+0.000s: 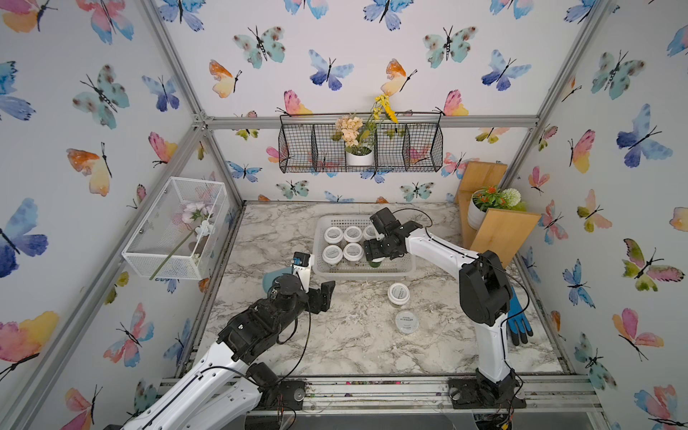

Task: Put the yogurt in the basket
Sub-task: Place the yogurt in the basket.

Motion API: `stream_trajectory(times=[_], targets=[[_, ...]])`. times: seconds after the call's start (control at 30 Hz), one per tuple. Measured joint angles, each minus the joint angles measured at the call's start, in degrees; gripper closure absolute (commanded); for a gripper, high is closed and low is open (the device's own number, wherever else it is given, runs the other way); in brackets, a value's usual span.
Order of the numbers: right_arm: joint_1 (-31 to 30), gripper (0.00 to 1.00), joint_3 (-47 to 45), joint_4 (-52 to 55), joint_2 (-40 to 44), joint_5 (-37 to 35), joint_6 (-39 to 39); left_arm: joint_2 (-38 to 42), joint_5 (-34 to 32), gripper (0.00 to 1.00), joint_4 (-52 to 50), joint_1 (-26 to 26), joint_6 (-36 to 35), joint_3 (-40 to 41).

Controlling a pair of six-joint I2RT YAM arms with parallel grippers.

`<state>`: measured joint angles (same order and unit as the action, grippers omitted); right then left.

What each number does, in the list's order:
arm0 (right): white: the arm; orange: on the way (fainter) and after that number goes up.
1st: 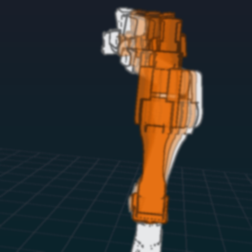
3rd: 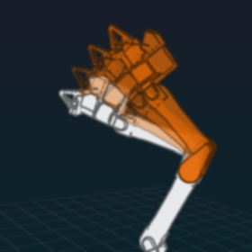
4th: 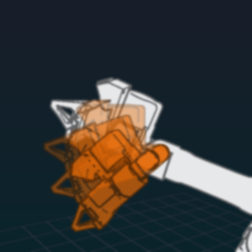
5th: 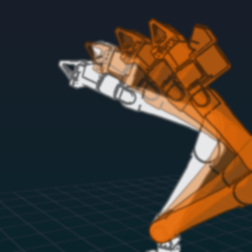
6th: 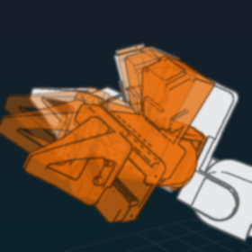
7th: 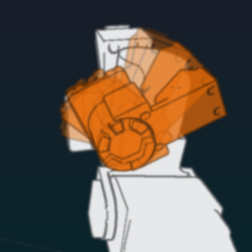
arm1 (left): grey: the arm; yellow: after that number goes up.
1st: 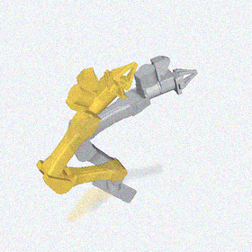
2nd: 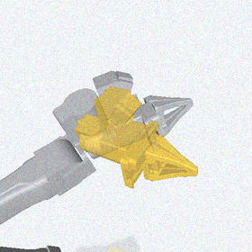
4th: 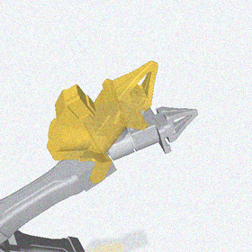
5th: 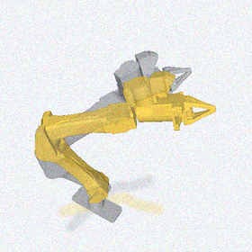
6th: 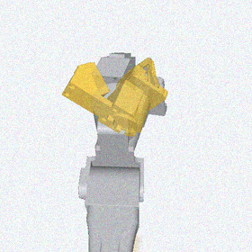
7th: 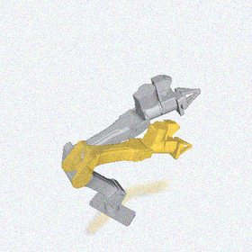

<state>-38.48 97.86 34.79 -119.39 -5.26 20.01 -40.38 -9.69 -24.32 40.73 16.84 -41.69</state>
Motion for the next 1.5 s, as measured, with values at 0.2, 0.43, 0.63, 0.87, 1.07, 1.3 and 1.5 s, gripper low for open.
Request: stream_trajectory(times=[0.2, 0.43, 0.63, 0.87, 1.07, 1.3, 1.5], targets=[[-0.2, 0.08, -1.6, -2.8, 0.5, 2.1, 0.2, 0.0, 0.0, 0.17, 0.0, 0.3, 0.0, 0.0], [-0.2, 0.08, -1.7, -4.1, 0.5, 4.3, 0.7, 0.0, 0.0, 0.17, 0.0, 0.7, 0.0, 0.0], [-0.2, 0.08, -2.1, -5.0, 0.9, 5.3, 1.4, 0.0, 0.0, 0.17, 0.0, 1.0, 0.0, 0.0], [-0.2, 0.08, -4.2, -5.2, 3.1, 5.1, 1.4, 0.0, 0.0, 0.17, 0.0, 1.2, 0.0, 0.0], [-0.2, 0.08, -6.1, -5.2, 7.0, 4.9, 1.4, 0.0, 0.0, 0.17, 0.0, 1.4, 0.0, 0.0], [-0.2, 0.10, -7.8, -5.6, 8.7, 4.8, 1.7, -0.5, 0.0, 0.17, 0.0, 1.4, 0.0, 0.0], [-0.2, 0.10, -10.9, -5.7, 8.7, 4.9, 2.3, -0.7, 0.0, 0.17, 0.0, 1.4, 0.0, 0.0]])
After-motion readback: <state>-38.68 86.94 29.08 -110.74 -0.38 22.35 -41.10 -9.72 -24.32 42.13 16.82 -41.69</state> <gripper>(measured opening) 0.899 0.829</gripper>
